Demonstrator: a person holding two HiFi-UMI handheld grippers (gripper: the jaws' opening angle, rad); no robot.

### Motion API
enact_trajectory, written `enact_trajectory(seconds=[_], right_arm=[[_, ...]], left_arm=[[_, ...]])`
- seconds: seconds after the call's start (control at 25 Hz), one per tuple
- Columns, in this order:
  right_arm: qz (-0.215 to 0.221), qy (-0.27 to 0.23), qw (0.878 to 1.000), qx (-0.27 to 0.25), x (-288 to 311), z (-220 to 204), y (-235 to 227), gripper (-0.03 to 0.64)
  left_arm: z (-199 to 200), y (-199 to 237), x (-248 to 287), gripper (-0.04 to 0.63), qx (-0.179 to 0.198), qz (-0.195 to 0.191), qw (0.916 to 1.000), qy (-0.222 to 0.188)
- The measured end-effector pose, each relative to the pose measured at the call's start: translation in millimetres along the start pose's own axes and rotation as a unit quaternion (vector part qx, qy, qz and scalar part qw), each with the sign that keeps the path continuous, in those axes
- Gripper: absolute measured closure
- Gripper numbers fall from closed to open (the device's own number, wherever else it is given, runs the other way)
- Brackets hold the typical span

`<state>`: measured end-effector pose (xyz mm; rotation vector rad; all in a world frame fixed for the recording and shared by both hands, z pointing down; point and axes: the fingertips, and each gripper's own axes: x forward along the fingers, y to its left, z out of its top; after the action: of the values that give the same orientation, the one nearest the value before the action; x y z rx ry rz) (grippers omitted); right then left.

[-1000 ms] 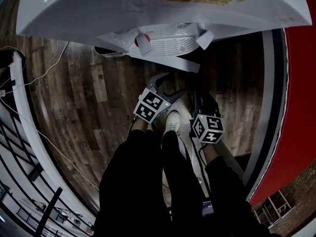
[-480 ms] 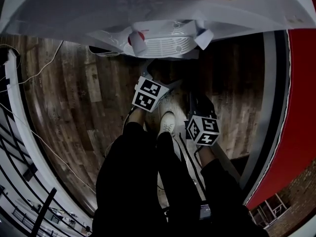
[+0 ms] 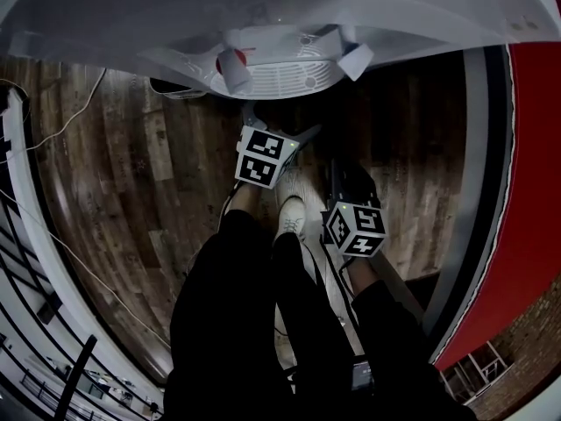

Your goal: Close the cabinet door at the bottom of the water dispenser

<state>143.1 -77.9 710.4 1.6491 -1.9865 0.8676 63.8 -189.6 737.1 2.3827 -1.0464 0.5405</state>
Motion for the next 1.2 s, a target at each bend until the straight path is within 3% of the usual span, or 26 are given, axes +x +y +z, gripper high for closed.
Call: enact_trajectory(seconds=[0.24, 0.48, 0.6, 0.84, 1.0, 1.2], right_arm=[[-0.001, -0.019, 1.0, 0.0, -4, 8, -1, 0.604], [0.012, -0.038, 0.999, 0.001, -5, 17, 4, 0.609], [0.012, -0.042, 0.999, -0.004, -6, 20, 7, 0.617], [0.031, -0.045, 0.998, -0.017, -13, 31, 17, 0.618], [0.045, -0.038, 0.997, -0.045, -17, 41, 34, 0.618], [0.101, -0.106, 0.989, -0.018, -55, 98, 71, 0.618]], left_arm=[[-10, 0, -12, 0.049, -0.032, 0.004, 0.9995, -0.004], [-20, -3, -29, 0.126, -0.037, 0.016, 0.9989, -0.022], [-18, -5, -43, 0.257, -0.009, 0.035, 0.999, -0.028], [-24, -4, -74, 0.392, -0.011, 0.063, 0.9979, -0.007], [-27, -8, -100, 0.579, 0.018, 0.088, 0.9957, 0.021], [9, -38, -149, 0.588, 0.018, 0.055, 0.9981, -0.021]])
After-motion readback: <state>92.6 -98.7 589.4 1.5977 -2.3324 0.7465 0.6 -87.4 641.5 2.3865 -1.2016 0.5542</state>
